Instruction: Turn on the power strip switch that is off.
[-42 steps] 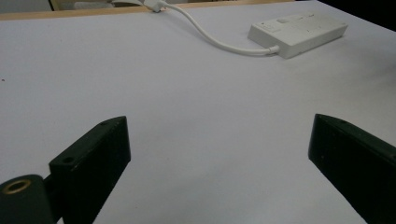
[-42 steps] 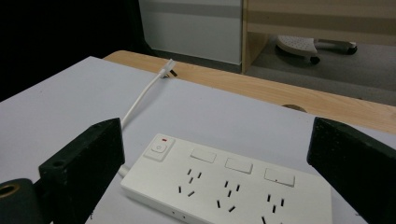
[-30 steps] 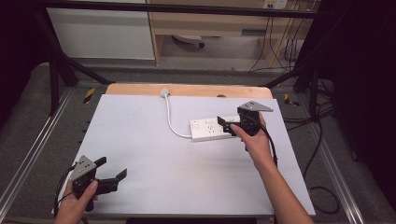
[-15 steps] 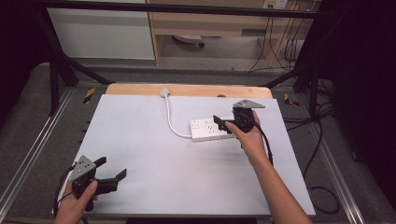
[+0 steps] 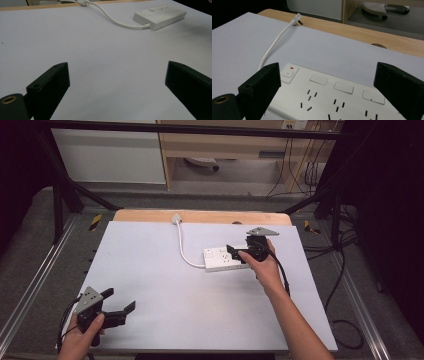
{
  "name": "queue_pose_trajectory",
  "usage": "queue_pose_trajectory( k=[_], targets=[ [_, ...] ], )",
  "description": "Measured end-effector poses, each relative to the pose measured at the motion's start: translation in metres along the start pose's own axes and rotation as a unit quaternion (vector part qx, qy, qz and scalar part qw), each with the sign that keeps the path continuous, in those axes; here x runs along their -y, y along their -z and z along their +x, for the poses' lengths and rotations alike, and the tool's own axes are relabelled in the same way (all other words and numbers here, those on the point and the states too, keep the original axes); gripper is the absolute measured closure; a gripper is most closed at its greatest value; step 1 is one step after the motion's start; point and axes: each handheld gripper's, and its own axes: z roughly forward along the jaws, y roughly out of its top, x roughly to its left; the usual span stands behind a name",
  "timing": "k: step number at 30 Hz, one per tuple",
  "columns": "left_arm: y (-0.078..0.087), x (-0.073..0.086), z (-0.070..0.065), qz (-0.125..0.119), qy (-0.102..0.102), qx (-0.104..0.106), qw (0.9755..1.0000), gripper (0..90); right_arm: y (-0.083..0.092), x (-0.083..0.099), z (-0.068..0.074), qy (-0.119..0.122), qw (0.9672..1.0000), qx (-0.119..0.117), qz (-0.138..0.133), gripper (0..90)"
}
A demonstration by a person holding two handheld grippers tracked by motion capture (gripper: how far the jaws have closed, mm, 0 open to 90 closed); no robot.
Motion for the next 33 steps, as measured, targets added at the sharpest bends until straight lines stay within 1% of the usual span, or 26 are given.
queue_pose_trajectory(
  k=[1, 2, 3, 11, 14, 15, 16, 17, 18, 20, 23, 25, 31, 33],
  targets=[
    [0.000, 0.000, 0.000, 0.000, 0.000, 0.000, 1.0000, 5.8, -0.001, 0.000, 0.000, 0.000, 1.0000, 0.000, 0.001, 8.6],
    [0.000, 0.000, 0.000, 0.000, 0.000, 0.000, 1.0000, 5.8, -0.003, 0.001, 0.000, -0.002, 1.0000, -0.002, 0.003, 11.6],
    [0.000, 0.000, 0.000, 0.001, -0.001, 0.000, 1.0000, 5.9, -0.004, 0.001, -0.001, -0.002, 1.0000, -0.002, 0.003, 12.5],
    [0.000, 0.000, 0.000, 0.002, -0.003, 0.001, 1.0000, 5.8, -0.011, 0.004, -0.002, -0.007, 0.9999, -0.003, 0.009, 15.4],
    [0.000, 0.000, 0.000, 0.002, -0.002, 0.001, 1.0000, 5.8, -0.013, 0.005, -0.001, -0.007, 0.9999, 0.000, 0.013, 18.6],
    [0.000, 0.000, 0.000, 0.003, -0.003, 0.001, 1.0000, 5.9, -0.014, 0.005, -0.001, -0.005, 0.9999, 0.001, 0.011, 22.8],
    [0.000, 0.000, 0.000, 0.003, -0.003, 0.001, 1.0000, 5.9, -0.014, 0.005, -0.001, -0.005, 0.9999, 0.001, 0.011, 22.8],
    [0.000, 0.000, 0.000, 0.003, -0.003, 0.000, 1.0000, 5.8, -0.015, 0.005, -0.001, -0.005, 1.0000, 0.000, 0.008, 27.2],
    [0.000, 0.000, 0.000, 0.002, -0.002, 0.001, 1.0000, 5.8, -0.015, 0.005, -0.001, -0.005, 1.0000, 0.000, 0.008, 27.2],
    [0.000, 0.000, 0.000, 0.002, -0.002, 0.001, 1.0000, 5.8, -0.016, 0.004, -0.001, -0.002, 1.0000, 0.002, 0.009, 32.3],
    [0.000, 0.000, 0.000, 0.003, -0.003, 0.000, 1.0000, 5.9, -0.018, 0.003, -0.001, 0.000, 0.9999, 0.003, 0.010, 37.5],
    [0.000, 0.000, 0.000, 0.002, -0.003, 0.001, 1.0000, 5.8, -0.020, 0.002, 0.000, 0.005, 0.9999, 0.006, 0.013, 43.7],
    [0.000, 0.000, 0.000, 0.002, -0.003, 0.002, 1.0000, 5.9, -0.026, 0.003, 0.000, 0.005, 0.9999, 0.009, 0.014, 48.9],
    [0.000, 0.000, 0.000, 0.002, -0.003, 0.001, 1.0000, 5.9, -0.029, 0.003, 0.000, 0.005, 0.9998, 0.010, 0.014, 52.1]
  ],
)
